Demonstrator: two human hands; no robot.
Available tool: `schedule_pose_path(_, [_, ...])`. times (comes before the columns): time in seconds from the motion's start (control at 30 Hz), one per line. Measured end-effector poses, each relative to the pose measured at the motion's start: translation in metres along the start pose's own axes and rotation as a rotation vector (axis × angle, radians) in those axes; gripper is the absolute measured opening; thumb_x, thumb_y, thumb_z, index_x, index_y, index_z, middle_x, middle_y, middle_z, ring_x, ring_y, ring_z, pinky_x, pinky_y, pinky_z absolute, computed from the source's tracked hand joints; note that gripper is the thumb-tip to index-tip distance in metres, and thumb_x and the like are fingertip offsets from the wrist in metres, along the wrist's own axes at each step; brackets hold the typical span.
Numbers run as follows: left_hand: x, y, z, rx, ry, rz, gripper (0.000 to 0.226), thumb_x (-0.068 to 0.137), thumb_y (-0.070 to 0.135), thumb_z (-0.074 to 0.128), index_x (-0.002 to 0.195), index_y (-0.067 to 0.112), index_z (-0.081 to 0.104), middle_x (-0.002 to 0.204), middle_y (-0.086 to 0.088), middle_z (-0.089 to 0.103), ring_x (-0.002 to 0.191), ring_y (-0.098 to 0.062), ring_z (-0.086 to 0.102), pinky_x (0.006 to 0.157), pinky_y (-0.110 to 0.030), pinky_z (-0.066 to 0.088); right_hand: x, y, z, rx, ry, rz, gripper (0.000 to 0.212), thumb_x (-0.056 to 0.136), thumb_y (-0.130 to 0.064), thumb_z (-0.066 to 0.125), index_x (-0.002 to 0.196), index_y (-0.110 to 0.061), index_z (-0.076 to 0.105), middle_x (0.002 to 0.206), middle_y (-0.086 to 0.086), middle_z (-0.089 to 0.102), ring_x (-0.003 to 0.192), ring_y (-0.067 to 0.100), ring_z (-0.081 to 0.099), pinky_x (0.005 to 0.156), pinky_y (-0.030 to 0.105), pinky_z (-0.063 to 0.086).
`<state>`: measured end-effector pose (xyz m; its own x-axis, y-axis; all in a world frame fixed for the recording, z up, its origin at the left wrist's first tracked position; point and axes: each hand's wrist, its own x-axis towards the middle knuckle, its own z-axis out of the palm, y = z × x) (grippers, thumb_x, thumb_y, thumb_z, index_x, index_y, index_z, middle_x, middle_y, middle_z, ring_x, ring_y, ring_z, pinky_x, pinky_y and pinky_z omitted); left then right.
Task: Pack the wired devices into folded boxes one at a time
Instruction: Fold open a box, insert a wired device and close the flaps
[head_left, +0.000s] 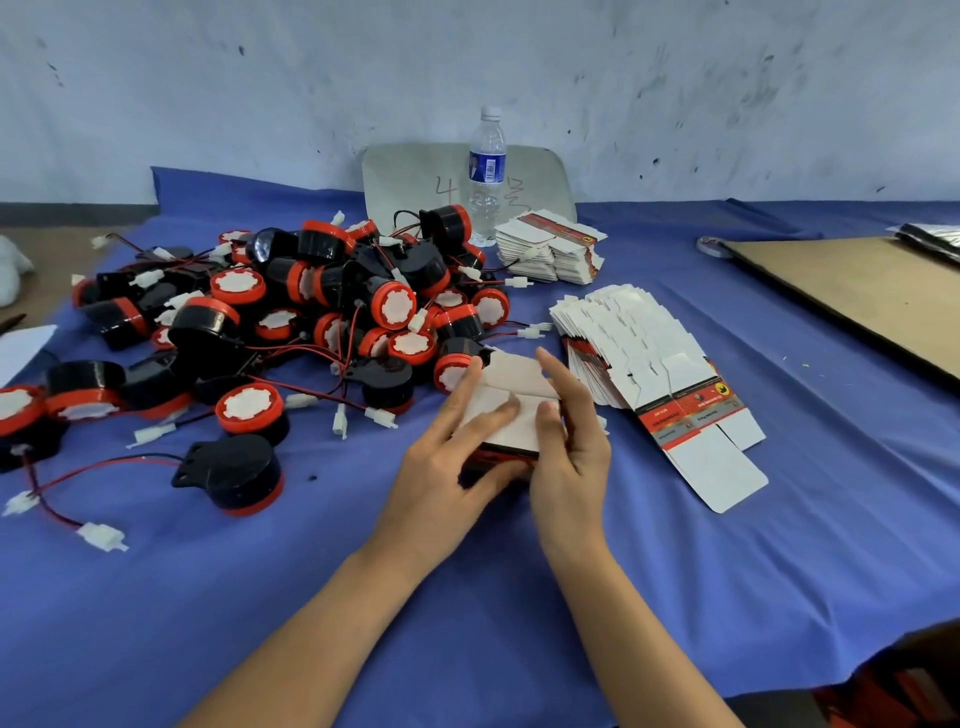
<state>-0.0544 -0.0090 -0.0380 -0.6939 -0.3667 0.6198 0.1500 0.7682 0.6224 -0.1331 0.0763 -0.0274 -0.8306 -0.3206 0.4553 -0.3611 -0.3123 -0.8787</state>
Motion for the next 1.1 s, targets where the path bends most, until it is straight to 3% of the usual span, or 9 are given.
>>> schedule_pose_path(0.13, [0.0, -0.004, -0.002, 0.011, 0.048, -0.007, 0.045, 0.081, 0.008, 0.075, 0.124, 0.014, 0.064, 0.154, -0.003, 0.033, 0.137, -0.01, 0.037, 0.105, -0.011, 0.034, -0.002, -0.006, -0.001, 0.017, -0.045, 0.022, 0.032, 0.088, -0.009, 0.044, 0.092, -0.033, 0.065, 0.101, -0.006, 0.065, 0.087, 0.006, 0.057, 0.073, 0.019, 0.043])
schedule_pose_path(0.27, [0.0, -0.001, -0.002, -0.009, 0.045, 0.037, 0.028, 0.079, 0.011, 0.076, 0.105, 0.02, 0.067, 0.152, 0.003, 0.034, 0.134, 0.004, 0.037, 0.097, -0.004, 0.033, -0.001, -0.007, -0.002, -0.032, -0.063, 0.066, 0.01, 0.082, -0.029, 0.06, 0.076, -0.023, 0.057, 0.102, -0.004, 0.065, 0.096, 0.012, 0.059, 0.077, 0.03, 0.046])
schedule_pose_path(0.4, [0.0, 0.004, -0.004, -0.126, 0.108, -0.092, 0.043, 0.073, 0.03, 0.078, 0.094, 0.042, 0.043, 0.154, 0.027, 0.026, 0.123, 0.016, 0.042, 0.086, -0.009, 0.043, 0.001, -0.003, -0.003, 0.009, -0.059, 0.149, 0.016, 0.081, -0.023, 0.063, 0.091, -0.021, 0.051, 0.106, -0.009, 0.067, 0.097, 0.009, 0.063, 0.077, 0.028, 0.05])
schedule_pose_path(0.57, [-0.002, 0.002, -0.002, -0.129, 0.171, -0.138, 0.076, 0.073, 0.028, 0.083, 0.13, 0.047, 0.037, 0.148, 0.031, 0.033, 0.135, 0.006, 0.035, 0.101, -0.009, 0.035, 0.003, -0.004, -0.004, 0.052, -0.075, 0.146, 0.033, 0.082, -0.025, 0.063, 0.113, -0.034, 0.055, 0.102, -0.016, 0.066, 0.095, 0.007, 0.064, 0.073, 0.03, 0.056])
schedule_pose_path(0.63, [-0.001, 0.006, 0.0, -0.038, 0.205, -0.151, 0.077, 0.077, 0.04, 0.076, 0.14, 0.042, 0.031, 0.145, 0.028, 0.036, 0.135, 0.004, 0.035, 0.108, -0.018, 0.034, 0.003, -0.005, -0.004, 0.093, -0.052, 0.134, 0.03, 0.083, -0.026, 0.063, 0.111, -0.034, 0.057, 0.1, -0.019, 0.063, 0.093, 0.012, 0.063, 0.065, 0.028, 0.053])
schedule_pose_path(0.7, [-0.003, 0.011, 0.004, 0.087, 0.186, -0.117, 0.08, 0.081, 0.049, 0.062, 0.149, 0.028, 0.024, 0.149, 0.016, 0.037, 0.138, -0.005, 0.034, 0.112, -0.04, 0.033, 0.005, -0.005, -0.005, 0.134, -0.049, 0.141, 0.023, 0.082, -0.025, 0.062, 0.105, -0.028, 0.058, 0.093, -0.02, 0.061, 0.088, 0.011, 0.061, 0.058, 0.023, 0.049])
schedule_pose_path(0.83, [0.001, 0.011, 0.008, 0.138, 0.078, -0.112, 0.123, 0.066, 0.054, 0.072, 0.152, 0.019, -0.009, 0.155, 0.003, 0.028, 0.142, -0.011, 0.024, 0.11, -0.058, 0.031, 0.007, -0.001, -0.007, 0.132, -0.102, 0.134, 0.019, 0.08, -0.021, 0.064, 0.096, -0.023, 0.054, 0.089, -0.023, 0.062, 0.083, -0.003, 0.059, 0.067, 0.013, 0.047])
schedule_pose_path(0.93, [0.007, 0.003, 0.004, 0.04, 0.134, -0.193, 0.123, 0.055, 0.038, 0.09, 0.148, 0.007, 0.017, 0.145, -0.002, 0.041, 0.133, -0.025, 0.04, 0.104, -0.059, 0.038, 0.004, 0.002, -0.002, 0.164, -0.236, 0.198, 0.022, 0.079, -0.021, 0.069, 0.087, -0.033, 0.052, 0.104, -0.01, 0.068, 0.093, 0.009, 0.066, 0.068, 0.024, 0.052])
schedule_pose_path(1.1, [0.004, -0.001, -0.002, 0.097, 0.266, -0.034, 0.099, 0.055, 0.026, 0.086, 0.135, 0.02, 0.03, 0.13, 0.03, 0.029, 0.125, -0.021, 0.044, 0.095, -0.052, 0.047, 0.003, 0.001, 0.0, 0.139, -0.3, 0.169, 0.036, 0.08, -0.019, 0.07, 0.115, -0.023, 0.059, 0.105, -0.007, 0.07, 0.098, 0.009, 0.066, 0.074, 0.018, 0.051])
